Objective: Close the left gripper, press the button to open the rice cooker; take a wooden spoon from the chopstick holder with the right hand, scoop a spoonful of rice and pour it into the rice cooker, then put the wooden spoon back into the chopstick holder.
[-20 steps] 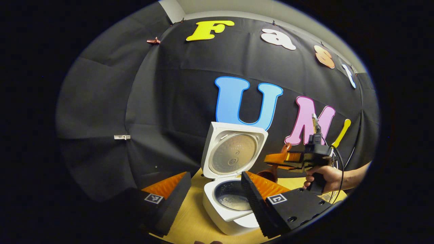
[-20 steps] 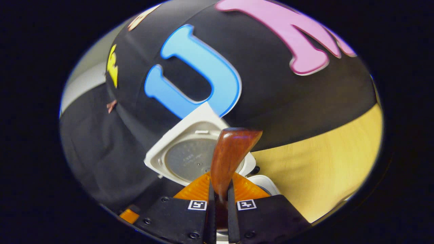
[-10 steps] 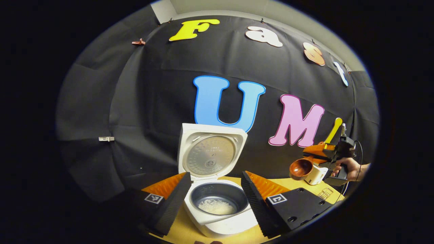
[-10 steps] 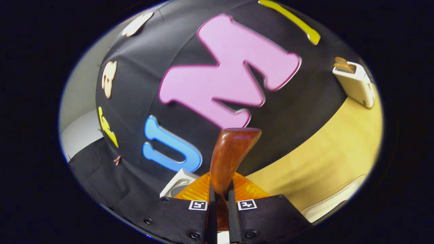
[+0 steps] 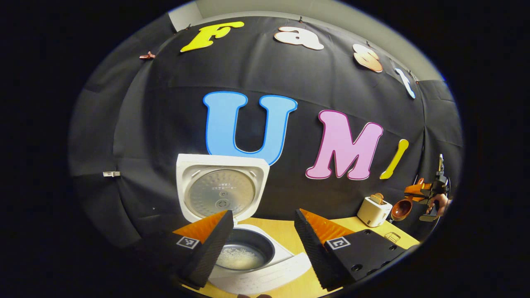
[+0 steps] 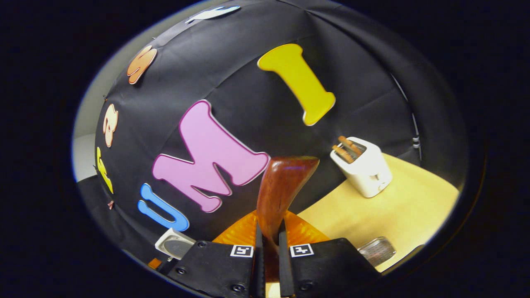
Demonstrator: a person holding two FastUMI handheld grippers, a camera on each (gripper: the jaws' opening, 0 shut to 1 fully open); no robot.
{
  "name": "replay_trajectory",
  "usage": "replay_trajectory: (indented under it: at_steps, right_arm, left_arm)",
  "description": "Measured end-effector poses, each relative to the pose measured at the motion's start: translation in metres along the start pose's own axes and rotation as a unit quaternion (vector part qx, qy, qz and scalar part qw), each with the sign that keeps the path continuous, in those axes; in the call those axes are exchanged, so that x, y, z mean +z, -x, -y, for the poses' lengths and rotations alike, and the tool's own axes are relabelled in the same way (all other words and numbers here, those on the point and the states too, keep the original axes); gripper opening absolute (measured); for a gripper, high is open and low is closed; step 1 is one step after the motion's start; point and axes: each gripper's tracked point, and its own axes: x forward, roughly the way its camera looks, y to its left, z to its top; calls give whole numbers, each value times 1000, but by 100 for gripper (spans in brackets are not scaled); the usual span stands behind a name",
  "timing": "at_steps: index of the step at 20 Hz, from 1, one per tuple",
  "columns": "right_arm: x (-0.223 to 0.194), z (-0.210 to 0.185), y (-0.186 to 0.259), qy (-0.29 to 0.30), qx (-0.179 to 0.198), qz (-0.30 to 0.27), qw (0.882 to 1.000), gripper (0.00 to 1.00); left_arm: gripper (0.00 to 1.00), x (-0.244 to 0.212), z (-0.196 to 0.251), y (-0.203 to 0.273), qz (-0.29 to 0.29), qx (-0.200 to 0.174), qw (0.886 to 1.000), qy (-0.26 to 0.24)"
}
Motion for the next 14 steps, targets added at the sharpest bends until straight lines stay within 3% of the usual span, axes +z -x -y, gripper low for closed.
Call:
replay_trajectory:
  at_steps: [6, 14]
  right_arm:
    - [-13, 84, 14, 31, -57, -34, 997, 18]
    - [-49, 130, 3, 107, -76, -92, 987, 17]
  left_arm:
    - [95, -2, 29, -6, -16, 1, 1000, 18]
    - [95, 7, 42, 2, -20, 24, 999, 7]
